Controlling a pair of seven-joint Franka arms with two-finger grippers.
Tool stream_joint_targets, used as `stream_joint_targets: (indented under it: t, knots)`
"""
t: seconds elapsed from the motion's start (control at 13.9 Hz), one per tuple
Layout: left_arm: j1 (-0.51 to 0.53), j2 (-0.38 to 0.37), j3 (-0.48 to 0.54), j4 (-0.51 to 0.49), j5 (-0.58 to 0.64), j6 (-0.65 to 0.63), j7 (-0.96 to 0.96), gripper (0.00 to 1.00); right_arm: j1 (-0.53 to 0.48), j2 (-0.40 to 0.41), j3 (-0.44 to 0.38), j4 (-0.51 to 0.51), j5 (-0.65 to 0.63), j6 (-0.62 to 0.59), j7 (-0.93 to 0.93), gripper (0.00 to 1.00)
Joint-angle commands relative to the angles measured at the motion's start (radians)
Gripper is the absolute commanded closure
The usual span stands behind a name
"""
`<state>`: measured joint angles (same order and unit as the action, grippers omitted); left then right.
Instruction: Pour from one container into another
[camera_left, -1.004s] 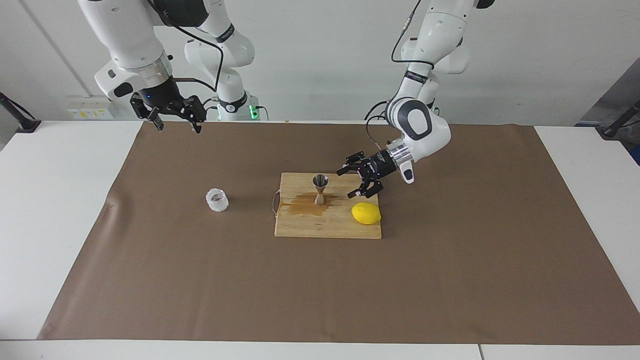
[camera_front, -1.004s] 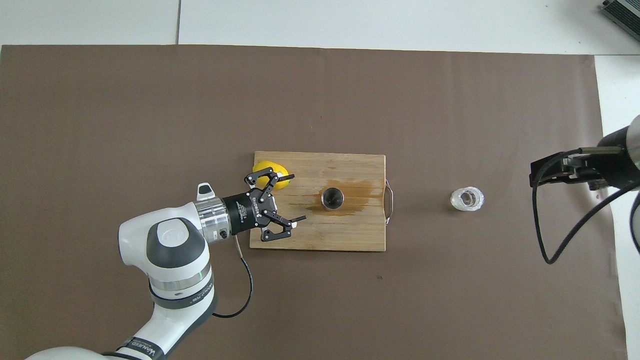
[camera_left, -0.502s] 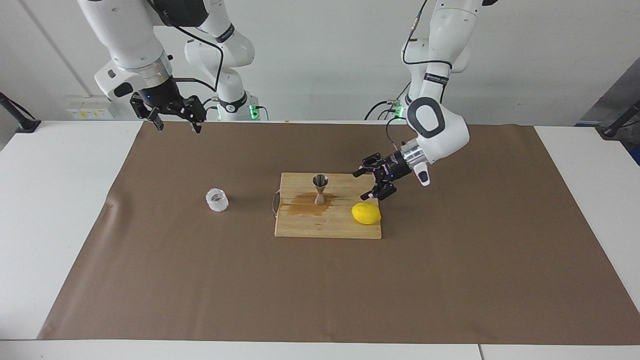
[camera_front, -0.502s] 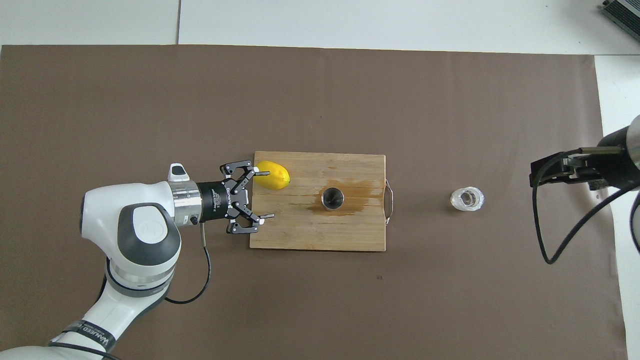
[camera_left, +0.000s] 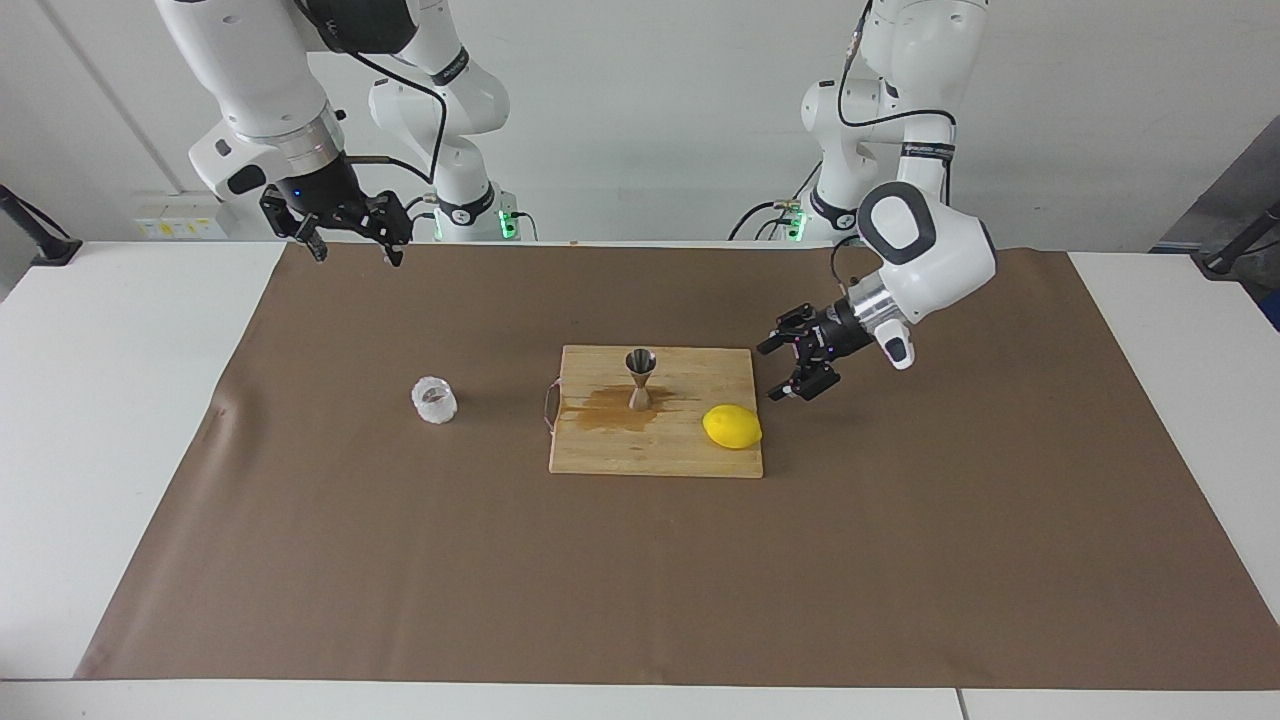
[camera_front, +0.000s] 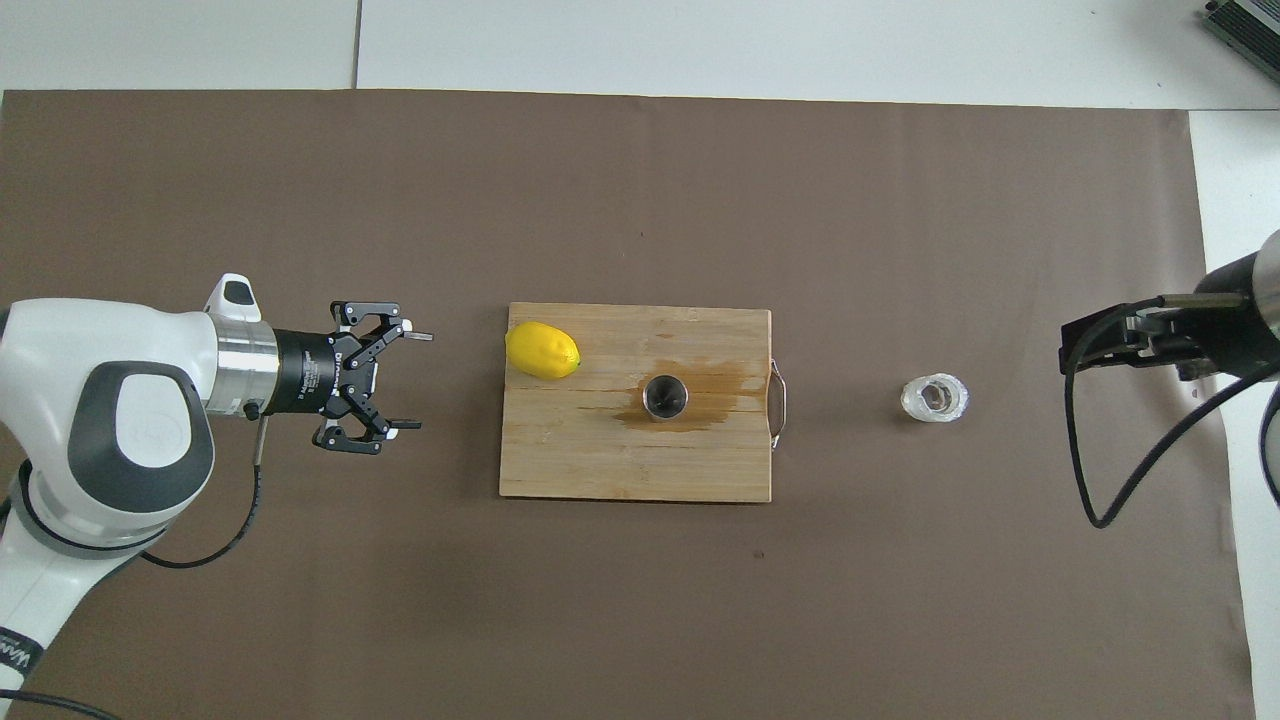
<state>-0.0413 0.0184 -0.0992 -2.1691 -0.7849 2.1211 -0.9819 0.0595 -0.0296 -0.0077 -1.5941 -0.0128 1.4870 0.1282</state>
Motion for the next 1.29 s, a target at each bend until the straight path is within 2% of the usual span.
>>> stream_joint_targets:
  t: [0.0, 0.29, 0.57, 0.79, 1.22]
  knots:
    - [0.067, 0.0, -0.007, 0.104, 0.169, -0.128, -0.032, 0.0, -0.017, -0.003, 0.003, -0.003, 0.033, -0.008, -0.027, 0.0]
    - [0.092, 0.009, -0.005, 0.239, 0.363, -0.219, -0.023, 0.0, -0.015, -0.004, 0.003, -0.007, 0.033, -0.01, -0.028, 0.0]
    - [0.09, 0.031, -0.005, 0.362, 0.516, -0.295, 0.035, 0.0, -0.006, -0.029, 0.005, -0.059, 0.033, 0.01, -0.054, 0.0]
    - [0.09, 0.032, -0.005, 0.411, 0.579, -0.306, 0.132, 0.0, -0.006, -0.05, 0.005, -0.122, 0.033, 0.097, -0.163, 0.0]
    - [0.112, 0.023, -0.004, 0.508, 0.684, -0.322, 0.351, 0.0, -0.017, -0.114, 0.003, -0.279, 0.034, 0.229, -0.51, 0.0]
